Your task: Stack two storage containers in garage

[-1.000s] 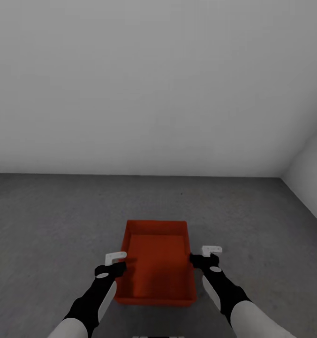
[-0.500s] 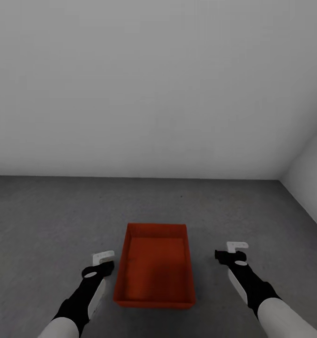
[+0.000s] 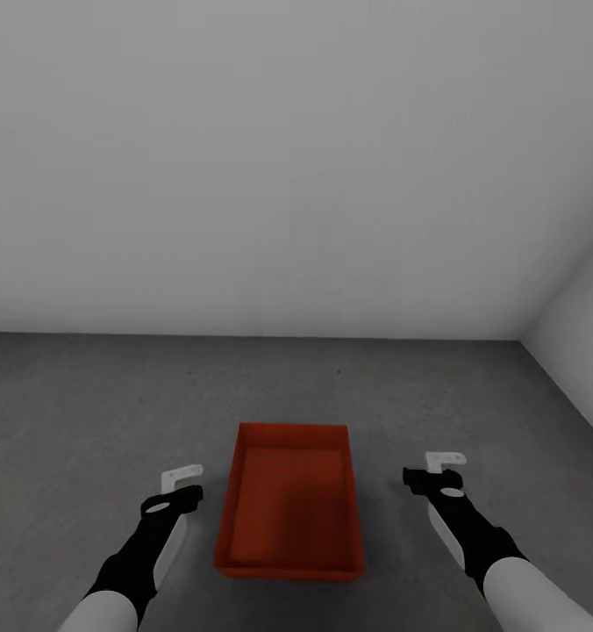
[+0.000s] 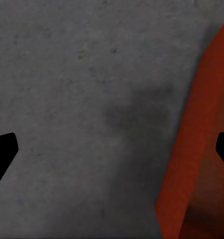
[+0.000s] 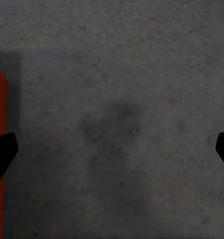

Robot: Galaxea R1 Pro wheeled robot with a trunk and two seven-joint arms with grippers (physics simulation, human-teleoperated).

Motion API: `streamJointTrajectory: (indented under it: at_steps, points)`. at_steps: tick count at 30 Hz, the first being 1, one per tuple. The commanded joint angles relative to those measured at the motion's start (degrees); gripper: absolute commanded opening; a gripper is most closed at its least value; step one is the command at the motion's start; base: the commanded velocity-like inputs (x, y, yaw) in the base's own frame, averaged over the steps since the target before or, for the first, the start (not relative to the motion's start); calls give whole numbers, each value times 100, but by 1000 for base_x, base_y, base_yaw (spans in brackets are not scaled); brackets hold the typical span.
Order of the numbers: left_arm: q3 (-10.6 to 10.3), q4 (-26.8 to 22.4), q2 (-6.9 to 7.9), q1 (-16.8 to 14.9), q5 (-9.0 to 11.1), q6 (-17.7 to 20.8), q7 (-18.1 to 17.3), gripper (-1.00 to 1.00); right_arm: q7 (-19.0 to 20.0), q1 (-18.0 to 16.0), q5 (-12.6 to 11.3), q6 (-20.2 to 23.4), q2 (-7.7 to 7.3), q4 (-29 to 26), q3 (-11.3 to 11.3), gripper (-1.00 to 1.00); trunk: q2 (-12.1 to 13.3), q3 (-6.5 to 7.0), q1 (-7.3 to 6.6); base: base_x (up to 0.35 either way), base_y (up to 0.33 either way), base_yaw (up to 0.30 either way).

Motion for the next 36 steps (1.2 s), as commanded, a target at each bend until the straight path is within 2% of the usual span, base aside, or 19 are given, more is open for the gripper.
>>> streamJointTrajectory:
  at_steps: [1,36]
  points:
    - [7,-12,-4,-1,40,18,18,100,-46,1,-60,36,-7,-12,48,100,40,14,-23,0,0,0]
    - [-34,3,-3,-1,18,1,18,100,-46,4,-69,-6,39,-2,42,100,1443,642,-792,0,0,0]
